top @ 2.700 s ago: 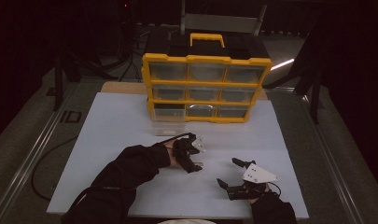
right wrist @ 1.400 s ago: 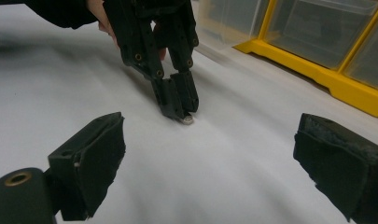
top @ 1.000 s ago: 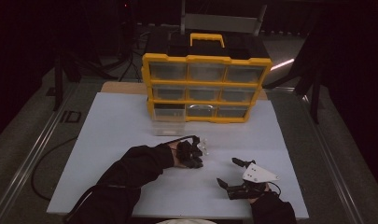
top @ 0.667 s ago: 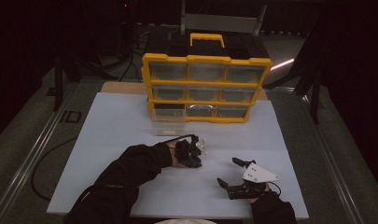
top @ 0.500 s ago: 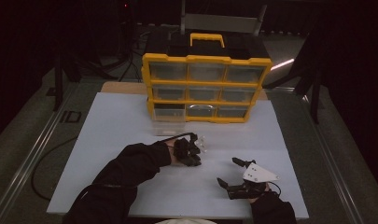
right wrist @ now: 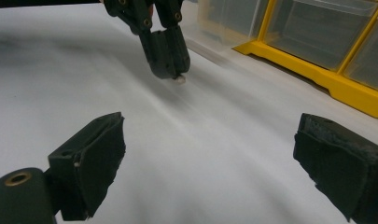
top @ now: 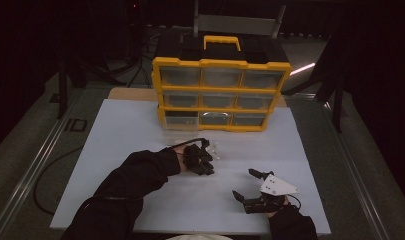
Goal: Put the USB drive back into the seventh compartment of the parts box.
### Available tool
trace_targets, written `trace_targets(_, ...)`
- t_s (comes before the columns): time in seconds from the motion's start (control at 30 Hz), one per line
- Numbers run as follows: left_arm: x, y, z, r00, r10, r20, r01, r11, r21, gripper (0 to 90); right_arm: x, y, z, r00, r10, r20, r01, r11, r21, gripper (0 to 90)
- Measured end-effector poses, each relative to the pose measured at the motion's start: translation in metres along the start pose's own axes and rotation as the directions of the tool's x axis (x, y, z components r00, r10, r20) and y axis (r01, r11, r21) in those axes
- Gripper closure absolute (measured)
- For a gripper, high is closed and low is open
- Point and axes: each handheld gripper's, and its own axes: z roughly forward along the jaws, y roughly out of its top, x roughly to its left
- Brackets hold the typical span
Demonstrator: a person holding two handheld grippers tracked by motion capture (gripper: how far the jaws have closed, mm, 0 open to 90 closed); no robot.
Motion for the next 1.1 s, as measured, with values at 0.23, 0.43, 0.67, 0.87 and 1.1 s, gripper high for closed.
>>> trace_targets(0.23, 0.001, 0.003, -0.012, 0.9999, 0.005, -0.009, -0.006, 0.9999, -0.014, 79.8, 0.0, 0.0, 0.0, 1.0, -0.003, 0.006, 0.003, 1.0, -0.001, 8.9)
trace_targets(0.43, 0.002, 0.005, -0.025, 0.9999, 0.0, -0.015, 0.0, 0.9996, -0.028, 79.7, 0.0, 0.0, 0.001, 1.0, -0.003, 0.005, 0.003, 1.0, 0.004, 8.9)
trace_targets(0.67, 0.004, 0.007, -0.037, 0.9996, -0.003, -0.028, 0.002, 0.9988, -0.049, 79.8, 0.0, 0.0, 0.0, 1.0, -0.002, 0.006, 0.002, 1.0, 0.004, 8.9)
trace_targets(0.87, 0.007, 0.011, -0.05, 0.9988, -0.003, -0.048, 0.0, 0.9982, -0.06, 79.8, 0.0, 0.0, 0.0, 1.0, -0.001, 0.004, 0.001, 1.0, 0.003, 8.9)
trace_targets(1.1, 0.009, 0.014, -0.066, 0.9971, 0.0, -0.076, -0.006, 0.9968, -0.08, 79.7, 0.0, 0.0, 0.0, 1.0, -0.005, 0.006, 0.005, 1.0, -0.001, 8.9)
